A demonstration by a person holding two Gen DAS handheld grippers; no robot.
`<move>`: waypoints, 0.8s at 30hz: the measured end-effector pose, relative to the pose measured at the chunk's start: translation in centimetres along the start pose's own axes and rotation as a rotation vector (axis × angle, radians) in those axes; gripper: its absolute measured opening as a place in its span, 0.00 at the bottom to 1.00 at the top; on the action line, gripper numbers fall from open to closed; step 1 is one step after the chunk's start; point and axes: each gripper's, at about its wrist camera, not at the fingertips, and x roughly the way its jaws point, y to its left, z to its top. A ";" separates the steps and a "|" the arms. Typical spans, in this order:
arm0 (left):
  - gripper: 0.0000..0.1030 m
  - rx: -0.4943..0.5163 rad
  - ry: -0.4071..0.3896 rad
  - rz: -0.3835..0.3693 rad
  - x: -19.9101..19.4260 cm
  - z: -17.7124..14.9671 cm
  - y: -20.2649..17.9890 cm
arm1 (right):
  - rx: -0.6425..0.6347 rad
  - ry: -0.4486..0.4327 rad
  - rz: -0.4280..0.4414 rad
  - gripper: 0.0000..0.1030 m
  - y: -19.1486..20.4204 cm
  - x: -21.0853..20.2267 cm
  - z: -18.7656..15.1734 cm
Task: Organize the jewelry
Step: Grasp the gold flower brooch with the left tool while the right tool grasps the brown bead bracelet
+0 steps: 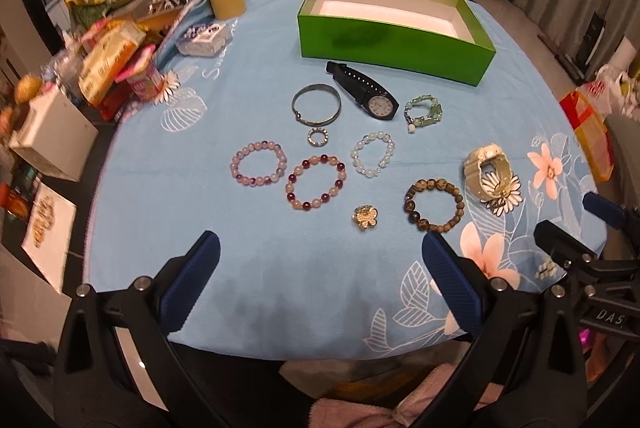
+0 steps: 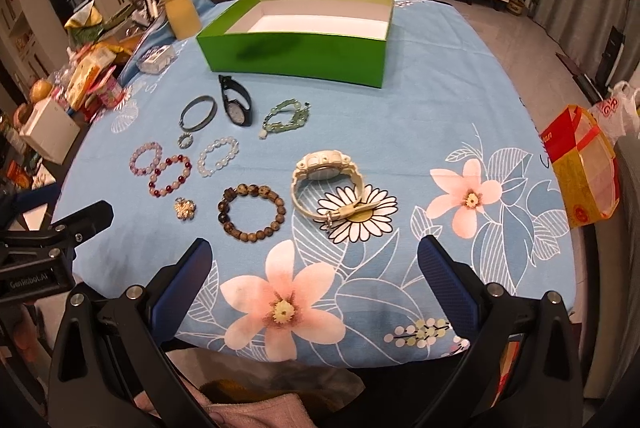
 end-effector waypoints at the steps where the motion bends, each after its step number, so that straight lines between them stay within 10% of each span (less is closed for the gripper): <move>1: 0.98 -0.011 0.000 -0.013 0.2 -0.1 0.2 | 0.009 -0.006 0.003 0.99 -0.4 0.0 0.0; 20: 0.98 -0.020 -0.109 -0.025 4.8 -1.9 3.1 | -0.042 -0.055 0.135 0.99 -1.3 2.4 -2.3; 24: 0.82 0.000 -0.097 -0.104 5.5 -2.7 2.9 | -0.079 -0.043 0.224 0.85 -0.1 3.0 -2.7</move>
